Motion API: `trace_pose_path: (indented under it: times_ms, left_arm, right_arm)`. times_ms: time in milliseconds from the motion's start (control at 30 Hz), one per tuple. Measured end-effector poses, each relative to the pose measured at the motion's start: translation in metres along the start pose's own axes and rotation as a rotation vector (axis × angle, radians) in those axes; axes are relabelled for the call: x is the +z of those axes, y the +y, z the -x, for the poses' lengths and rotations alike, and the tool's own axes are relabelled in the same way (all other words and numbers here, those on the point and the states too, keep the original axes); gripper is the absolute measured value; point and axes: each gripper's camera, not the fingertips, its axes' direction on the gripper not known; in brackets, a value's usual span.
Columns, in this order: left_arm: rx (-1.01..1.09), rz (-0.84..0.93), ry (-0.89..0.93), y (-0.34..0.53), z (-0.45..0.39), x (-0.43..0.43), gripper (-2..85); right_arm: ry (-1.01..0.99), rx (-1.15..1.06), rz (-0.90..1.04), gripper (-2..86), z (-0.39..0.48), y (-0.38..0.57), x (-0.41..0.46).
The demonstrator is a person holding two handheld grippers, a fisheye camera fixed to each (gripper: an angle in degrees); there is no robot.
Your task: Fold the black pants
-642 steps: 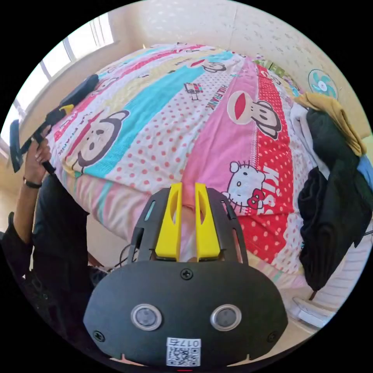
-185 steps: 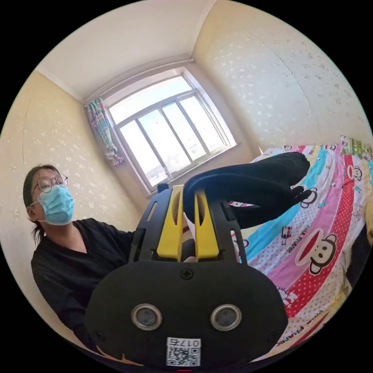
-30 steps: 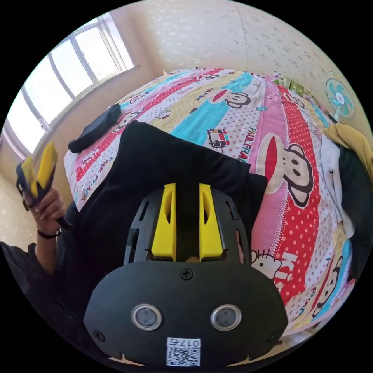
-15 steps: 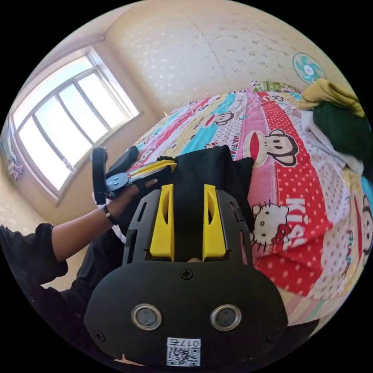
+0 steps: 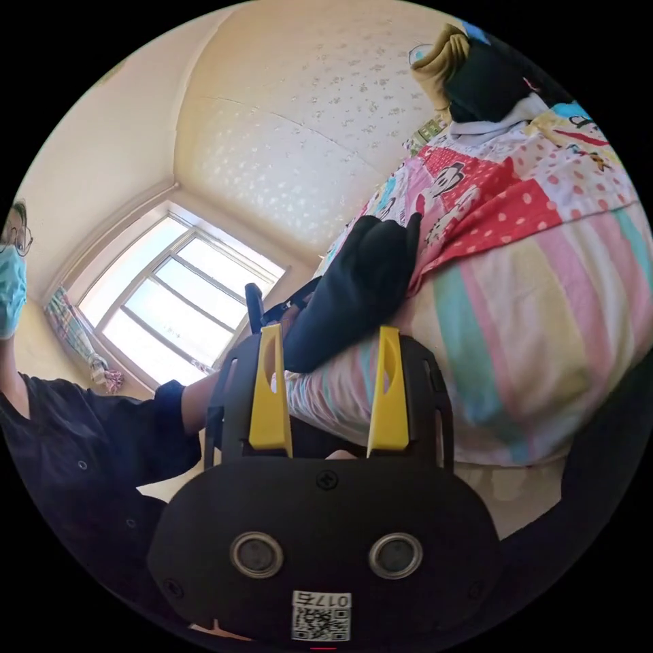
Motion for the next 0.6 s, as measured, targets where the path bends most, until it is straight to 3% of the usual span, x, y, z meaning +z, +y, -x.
trace_pose_path:
  times_ms: [267, 400, 600]
  left_arm:
    - [-0.049, 0.002, 0.036, 0.002, 0.017, -0.002, 2.4]
    - [-0.058, 0.001, 0.044, 0.003, 0.022, -0.008, 2.1]
    - [-0.098, -0.001, 0.118, 0.002, 0.043, -0.018, 1.2]
  right_arm:
    - [0.090, 0.191, -0.085, 16.7, -0.002, -0.013, 0.007]
    - [0.168, 0.113, -0.035, 17.0, 0.004, -0.006, -0.004]
    - [0.079, 0.124, -0.067, 17.8, -0.012, -0.012, -0.013]
